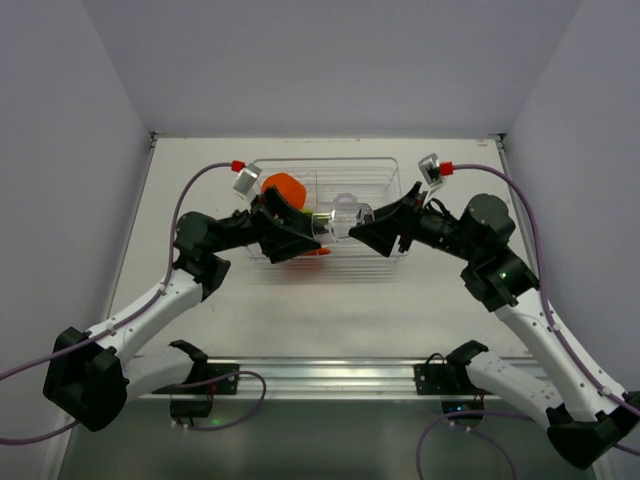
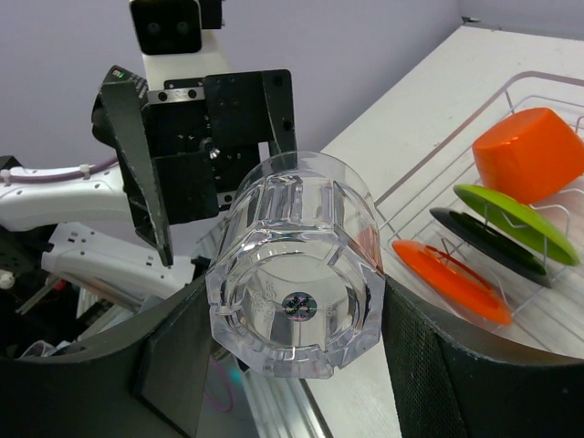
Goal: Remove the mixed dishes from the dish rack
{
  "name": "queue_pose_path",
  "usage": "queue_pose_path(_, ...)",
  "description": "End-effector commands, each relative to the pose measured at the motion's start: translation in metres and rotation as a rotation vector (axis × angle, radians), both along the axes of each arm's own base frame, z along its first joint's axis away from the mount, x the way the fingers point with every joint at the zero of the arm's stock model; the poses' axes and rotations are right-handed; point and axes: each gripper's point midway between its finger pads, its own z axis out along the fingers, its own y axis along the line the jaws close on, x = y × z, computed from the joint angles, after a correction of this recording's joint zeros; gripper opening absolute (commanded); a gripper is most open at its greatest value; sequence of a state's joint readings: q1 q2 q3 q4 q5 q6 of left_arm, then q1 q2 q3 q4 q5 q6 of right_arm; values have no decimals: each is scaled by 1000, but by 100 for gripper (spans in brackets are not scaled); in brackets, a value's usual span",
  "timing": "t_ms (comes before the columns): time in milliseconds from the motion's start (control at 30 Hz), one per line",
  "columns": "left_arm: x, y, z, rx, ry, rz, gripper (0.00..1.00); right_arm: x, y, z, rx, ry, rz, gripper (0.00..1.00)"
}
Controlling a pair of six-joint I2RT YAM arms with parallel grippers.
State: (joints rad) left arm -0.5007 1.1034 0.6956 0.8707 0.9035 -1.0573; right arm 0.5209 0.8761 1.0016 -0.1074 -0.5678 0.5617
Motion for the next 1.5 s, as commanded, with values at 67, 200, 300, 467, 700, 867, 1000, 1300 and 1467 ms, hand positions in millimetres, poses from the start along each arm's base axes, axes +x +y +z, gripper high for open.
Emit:
queue_pose_path(67, -12, -1, 25, -53, -56, -50, 72, -17, 3, 26, 73, -73, 74, 0)
queue_pose_path(200, -19, -3, 30, -66, -58, -77, 57, -21, 3, 30, 91, -91, 86, 0)
queue_pose_path(300, -20, -3, 30, -66, -58, -79, 45, -23, 2, 32, 95, -93, 91, 0)
queue_pose_path(467, -21, -3, 31, -67, -61, -82, 34, -24, 2, 32, 99, -93, 91, 0)
queue_pose_path(700, -24, -5, 33, -69, -61, -96, 24, -24, 3, 31, 99, -89, 101, 0)
queue_pose_path(867, -24, -7, 31, -66, -54, -100, 27, -23, 4, 30, 99, -88, 104, 0)
queue_pose_path(1000, -23, -7, 31, -67, -56, -100, 18, -22, 4, 28, 95, -83, 100, 0)
queue_pose_path(1300, -25, -10, 33, -65, -46, -118, 0, -21, 4, 24, 91, -80, 99, 0)
queue_pose_path(1467, -28, -9, 35, -69, -55, -118, 0, -20, 4, 21, 81, -76, 93, 28)
